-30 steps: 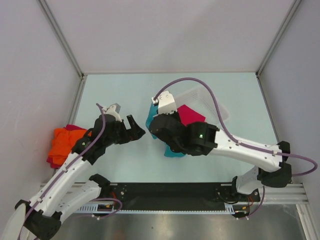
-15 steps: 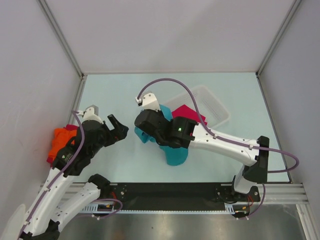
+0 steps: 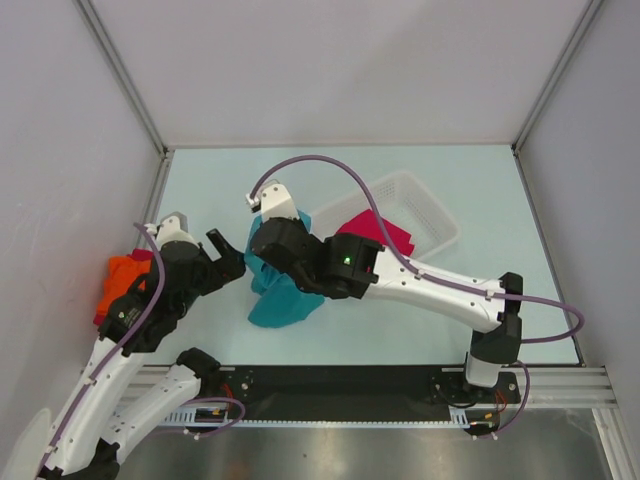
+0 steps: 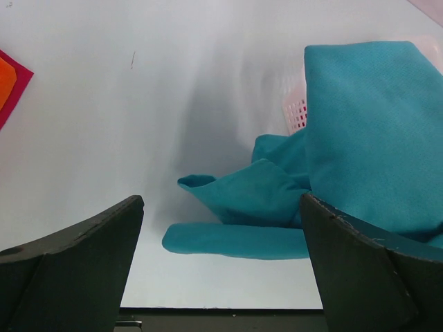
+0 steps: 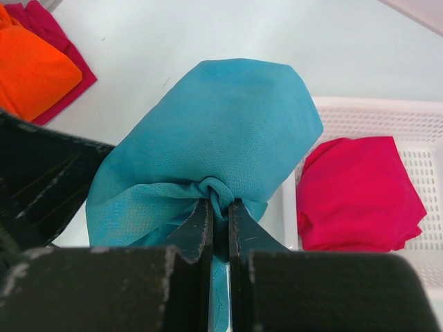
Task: Fold and stack the t-shirts
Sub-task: Move the tshirt to the center of the board
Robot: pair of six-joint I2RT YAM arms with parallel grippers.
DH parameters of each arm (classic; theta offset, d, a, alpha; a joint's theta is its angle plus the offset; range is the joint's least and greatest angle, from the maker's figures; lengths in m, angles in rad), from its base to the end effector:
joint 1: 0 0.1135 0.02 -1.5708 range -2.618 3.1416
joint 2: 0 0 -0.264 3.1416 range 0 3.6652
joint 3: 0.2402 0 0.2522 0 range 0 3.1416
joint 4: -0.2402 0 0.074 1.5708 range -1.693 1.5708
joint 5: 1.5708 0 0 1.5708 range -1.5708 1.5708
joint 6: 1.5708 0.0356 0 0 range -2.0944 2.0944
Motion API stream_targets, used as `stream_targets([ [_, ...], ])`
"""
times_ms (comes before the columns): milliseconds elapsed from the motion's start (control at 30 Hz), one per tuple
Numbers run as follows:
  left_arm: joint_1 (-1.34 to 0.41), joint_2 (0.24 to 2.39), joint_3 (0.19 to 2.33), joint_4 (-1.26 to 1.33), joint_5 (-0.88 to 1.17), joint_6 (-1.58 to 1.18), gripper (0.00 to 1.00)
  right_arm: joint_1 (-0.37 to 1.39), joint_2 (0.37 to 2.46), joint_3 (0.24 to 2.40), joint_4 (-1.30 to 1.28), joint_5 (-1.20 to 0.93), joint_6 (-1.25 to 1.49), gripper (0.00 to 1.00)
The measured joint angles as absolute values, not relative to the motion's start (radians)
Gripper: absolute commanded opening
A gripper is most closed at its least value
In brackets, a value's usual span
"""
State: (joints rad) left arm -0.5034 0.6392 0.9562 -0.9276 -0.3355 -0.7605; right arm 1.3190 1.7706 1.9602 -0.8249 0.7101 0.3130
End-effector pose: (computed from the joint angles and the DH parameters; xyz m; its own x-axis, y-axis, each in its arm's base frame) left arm 0.1023 -0.0430 0.3427 -0.5150 -0.4594 -0.7237 -0.1873 0.8842 -0.4280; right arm 0.1179 0.3651 0.4174 -0.3265 -0.3321 -0.8849 -0.5288 0.8402 -0.1202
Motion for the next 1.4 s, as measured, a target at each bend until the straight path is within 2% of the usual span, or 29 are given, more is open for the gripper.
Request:
stream_targets([
  [133,-0.503,0.639,0.957,-0.931,-0.338,-0.760,0.99,1.274,1.773,1.909,-0.790,0.675,0.321,0.00],
  [167,-0.503,0.639,0.957,-0.931,-0.338,-0.760,0.99,1.258,1.773,1.881,-0.778,0.664,0.324,0.06],
  [200,-0.503,0.639,0.957,-0.931,-0.338,-0.760,0.99,1.239,1.773,1.848,-0.765,0.646,0.331,0.13],
  [233,-0.503,0.638,0.957,-0.931,-0.339,-0.760,0.99,1.224,1.773,1.814,-0.753,0.630,0.339,0.41],
  [300,-0.503,0.635,0.957,-0.931,-0.340,-0.760,0.99,1.193,1.773,1.747,-0.734,0.589,0.358,0.53],
  [333,-0.503,0.633,0.957,-0.931,-0.342,-0.760,1.00,1.171,1.773,1.707,-0.722,0.562,0.361,0.63],
  [433,-0.503,0.632,0.957,-0.931,-0.347,-0.760,0.99,1.127,1.773,1.640,-0.715,0.497,0.382,0.75],
  [700,-0.503,0.634,0.957,-0.929,-0.346,-0.760,1.00,1.056,1.748,1.575,-0.698,0.453,0.396,0.78],
  [1100,-0.503,0.650,0.944,-0.899,-0.334,-0.760,0.99,0.902,1.522,1.301,-0.665,0.414,0.432,0.77],
  [1400,-0.503,0.660,0.944,-0.891,-0.332,-0.760,1.00,0.929,1.529,1.262,-0.657,0.364,0.453,0.77],
])
